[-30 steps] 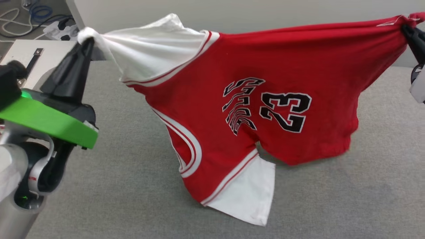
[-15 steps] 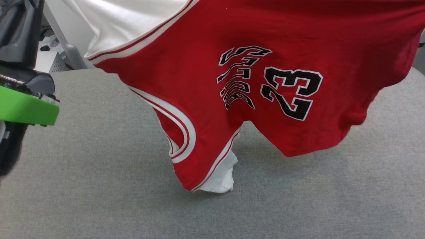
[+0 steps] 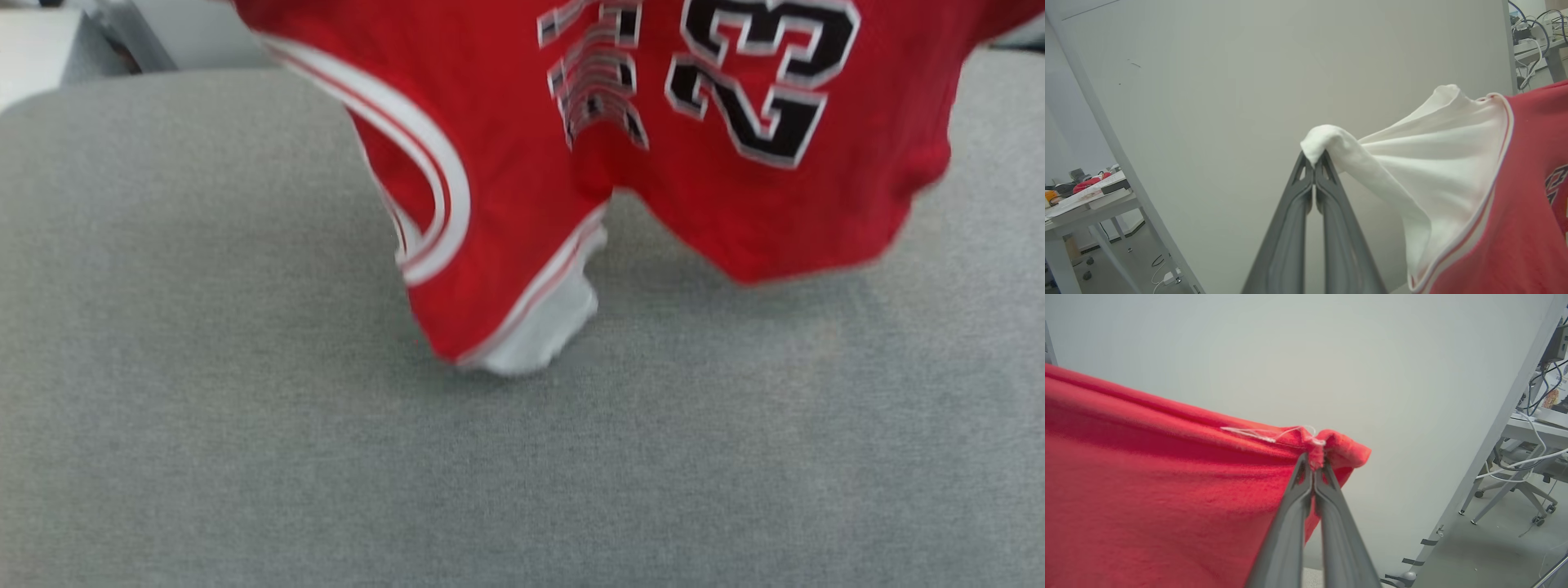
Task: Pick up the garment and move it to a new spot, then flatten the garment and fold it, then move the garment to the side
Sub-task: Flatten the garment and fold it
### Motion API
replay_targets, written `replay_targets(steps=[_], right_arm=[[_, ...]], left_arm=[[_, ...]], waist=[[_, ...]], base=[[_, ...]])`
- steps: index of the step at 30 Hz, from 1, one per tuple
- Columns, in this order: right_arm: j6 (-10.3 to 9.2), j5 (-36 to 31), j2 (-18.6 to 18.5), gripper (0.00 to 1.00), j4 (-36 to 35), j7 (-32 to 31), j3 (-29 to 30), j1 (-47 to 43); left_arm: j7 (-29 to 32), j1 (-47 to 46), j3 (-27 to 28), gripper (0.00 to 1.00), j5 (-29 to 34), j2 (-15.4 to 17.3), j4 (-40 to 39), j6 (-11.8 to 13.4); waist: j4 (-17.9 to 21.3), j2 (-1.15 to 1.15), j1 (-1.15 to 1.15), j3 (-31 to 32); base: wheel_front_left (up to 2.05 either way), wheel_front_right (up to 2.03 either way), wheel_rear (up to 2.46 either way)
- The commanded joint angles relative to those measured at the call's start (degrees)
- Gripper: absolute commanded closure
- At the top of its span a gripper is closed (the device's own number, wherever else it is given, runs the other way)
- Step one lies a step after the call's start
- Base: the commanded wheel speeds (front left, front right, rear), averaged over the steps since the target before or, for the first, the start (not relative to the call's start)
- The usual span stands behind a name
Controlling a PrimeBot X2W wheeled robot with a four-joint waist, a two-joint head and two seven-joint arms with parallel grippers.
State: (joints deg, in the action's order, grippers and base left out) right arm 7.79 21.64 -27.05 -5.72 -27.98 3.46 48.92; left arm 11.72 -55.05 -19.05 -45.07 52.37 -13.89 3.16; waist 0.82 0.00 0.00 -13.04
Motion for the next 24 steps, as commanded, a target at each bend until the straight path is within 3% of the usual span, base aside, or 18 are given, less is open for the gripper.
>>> replay_targets(steps=[1,10,17,24], right_arm=[[-0.31,-1.2,-1.0,1.00,1.9,0.9,0.4,2.6],[-0.31,-7.5,-0.4,1.00,15.9,11.8,-3.6,22.7],[-0.31,-13.7,3.6,1.00,29.9,19.6,-4.3,38.1],[-0.31,-20.5,7.5,1.00,41.9,27.4,-3.1,46.1]], left_arm=[[0.4,-3.7,0.3,1.00,0.7,0.6,2.6,-0.6],[-1.2,-28.3,-2.7,1.00,6.5,-5.9,22.2,-6.2],[-10.9,-48.5,-4.2,1.00,14.1,-12.4,40.5,-7.2],[-22.0,-55.8,-7.5,1.00,18.7,-15.6,52.5,-8.9]], waist=[[0.2,0.00,0.00,-7.9],[0.7,0.00,0.00,-19.4],[1.2,0.00,0.00,-25.4],[0.2,0.00,0.00,-27.9]], base=[[0.00,0.00,0.00],[0.00,0.00,0.00],[0.00,0.00,0.00],[0.00,0.00,0.00]])
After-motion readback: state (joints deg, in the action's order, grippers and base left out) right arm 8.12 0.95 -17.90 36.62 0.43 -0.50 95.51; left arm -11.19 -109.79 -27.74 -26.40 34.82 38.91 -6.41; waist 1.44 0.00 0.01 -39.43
